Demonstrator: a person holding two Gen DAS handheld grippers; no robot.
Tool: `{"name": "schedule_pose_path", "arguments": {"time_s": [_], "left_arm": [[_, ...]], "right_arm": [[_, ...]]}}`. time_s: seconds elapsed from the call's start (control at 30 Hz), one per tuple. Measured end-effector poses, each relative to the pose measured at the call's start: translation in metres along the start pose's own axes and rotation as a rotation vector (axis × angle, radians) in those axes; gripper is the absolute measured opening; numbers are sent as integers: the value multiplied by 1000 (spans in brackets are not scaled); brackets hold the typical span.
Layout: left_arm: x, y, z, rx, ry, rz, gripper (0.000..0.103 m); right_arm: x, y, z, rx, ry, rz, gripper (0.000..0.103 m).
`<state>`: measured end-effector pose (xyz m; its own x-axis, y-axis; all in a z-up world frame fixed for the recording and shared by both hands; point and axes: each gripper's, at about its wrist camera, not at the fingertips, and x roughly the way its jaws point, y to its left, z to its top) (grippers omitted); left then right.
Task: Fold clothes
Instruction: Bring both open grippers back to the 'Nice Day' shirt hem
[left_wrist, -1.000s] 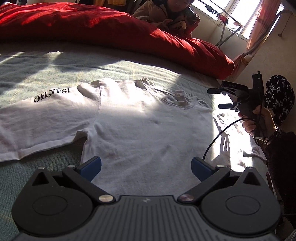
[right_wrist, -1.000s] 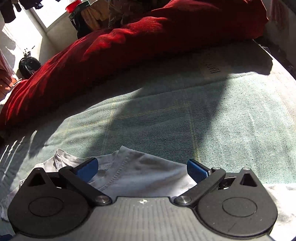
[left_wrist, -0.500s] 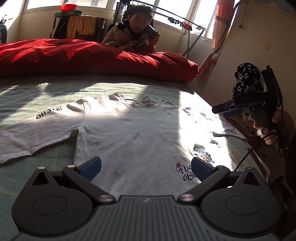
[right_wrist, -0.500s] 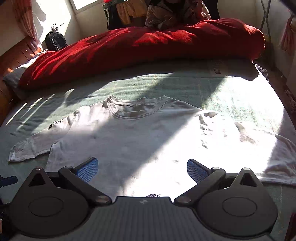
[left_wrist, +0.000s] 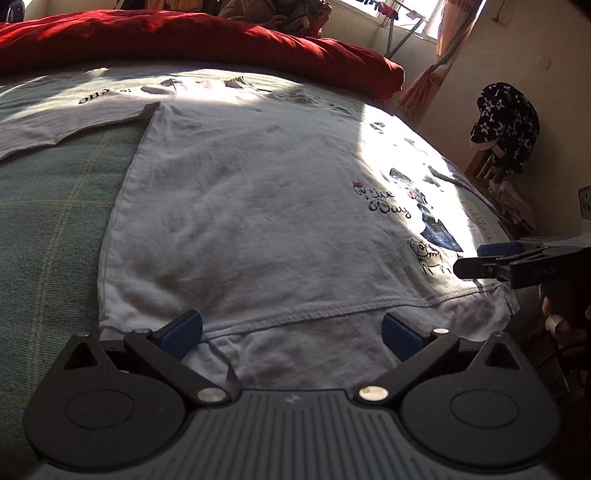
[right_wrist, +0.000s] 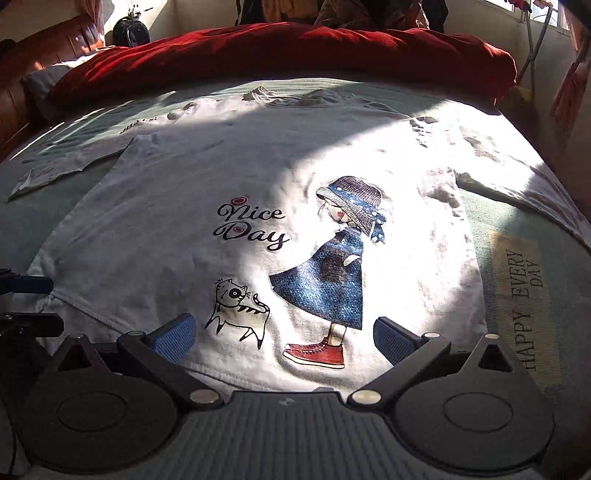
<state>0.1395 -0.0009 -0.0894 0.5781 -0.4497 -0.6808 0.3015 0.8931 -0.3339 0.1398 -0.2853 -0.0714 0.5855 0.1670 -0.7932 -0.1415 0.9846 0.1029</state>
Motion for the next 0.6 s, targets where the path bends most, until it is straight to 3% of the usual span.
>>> {"name": "schedule_pose_path", "arguments": {"time_s": [0.07,0.43,0.6], "left_arm": [[-2,2,-4,3,-5,-15,102],[-11,16,-12,-24,-21,-104,102],[-13,12,9,-15,-40,-94,102]], "right_arm": [[13,-4,-12,66,43,19,103],[16,5,-37,89,-63,-56,103],[17,5,-36,87,-56,-58,103]]}}
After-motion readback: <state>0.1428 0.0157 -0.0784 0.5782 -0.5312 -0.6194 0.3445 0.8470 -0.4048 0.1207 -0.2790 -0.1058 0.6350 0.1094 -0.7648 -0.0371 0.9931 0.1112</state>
